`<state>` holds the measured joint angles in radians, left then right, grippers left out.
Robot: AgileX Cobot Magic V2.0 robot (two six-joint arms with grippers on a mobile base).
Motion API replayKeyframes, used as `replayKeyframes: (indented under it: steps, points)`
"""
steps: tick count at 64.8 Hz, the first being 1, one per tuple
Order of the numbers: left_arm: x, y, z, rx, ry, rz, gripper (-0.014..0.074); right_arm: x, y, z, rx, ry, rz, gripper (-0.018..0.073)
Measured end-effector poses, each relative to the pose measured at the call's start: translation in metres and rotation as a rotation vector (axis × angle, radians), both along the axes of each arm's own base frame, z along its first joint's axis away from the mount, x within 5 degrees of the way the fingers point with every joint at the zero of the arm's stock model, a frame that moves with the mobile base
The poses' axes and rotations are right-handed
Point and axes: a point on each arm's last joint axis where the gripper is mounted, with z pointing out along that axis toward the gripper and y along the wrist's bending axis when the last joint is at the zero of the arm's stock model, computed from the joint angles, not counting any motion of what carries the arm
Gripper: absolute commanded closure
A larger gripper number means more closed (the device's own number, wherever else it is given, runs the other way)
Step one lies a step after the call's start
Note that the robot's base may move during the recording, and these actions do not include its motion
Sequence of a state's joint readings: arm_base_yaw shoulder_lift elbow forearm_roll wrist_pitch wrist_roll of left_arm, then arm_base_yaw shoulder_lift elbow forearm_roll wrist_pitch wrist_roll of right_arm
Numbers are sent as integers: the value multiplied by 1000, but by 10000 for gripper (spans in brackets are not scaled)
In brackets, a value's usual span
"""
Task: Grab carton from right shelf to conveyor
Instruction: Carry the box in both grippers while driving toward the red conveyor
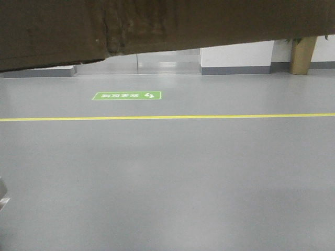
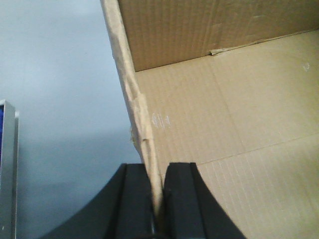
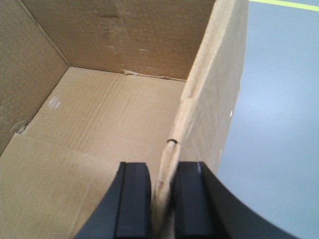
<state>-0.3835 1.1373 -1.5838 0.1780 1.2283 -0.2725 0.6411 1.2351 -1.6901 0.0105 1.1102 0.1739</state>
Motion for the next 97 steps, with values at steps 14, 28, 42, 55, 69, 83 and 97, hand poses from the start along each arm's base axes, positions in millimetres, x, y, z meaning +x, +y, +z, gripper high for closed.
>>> replayKeyframes:
  steps: [14,28,42,55,69,83,97]
  points:
    - [0,0,0,3,-1,2,602,1,0,0,0,1,1,628]
    - [0,0,0,5,-2,3,602,1,1,0,2,-1,1,628]
    - [0,1,0,7,-5,5,602,1,1,1,10,-6,2,628]
    - [1,1,1,6,-8,4,602,1,1,1,15,-13,2,628]
    - [1,1,1,5,-10,4,602,1,1,1,15,-13,2,628]
    - [1,1,1,7,-11,5,602,1,1,1,14,-14,3,628]
    - [1,1,1,7,-11,5,602,1,2,1,15,-16,3,628]
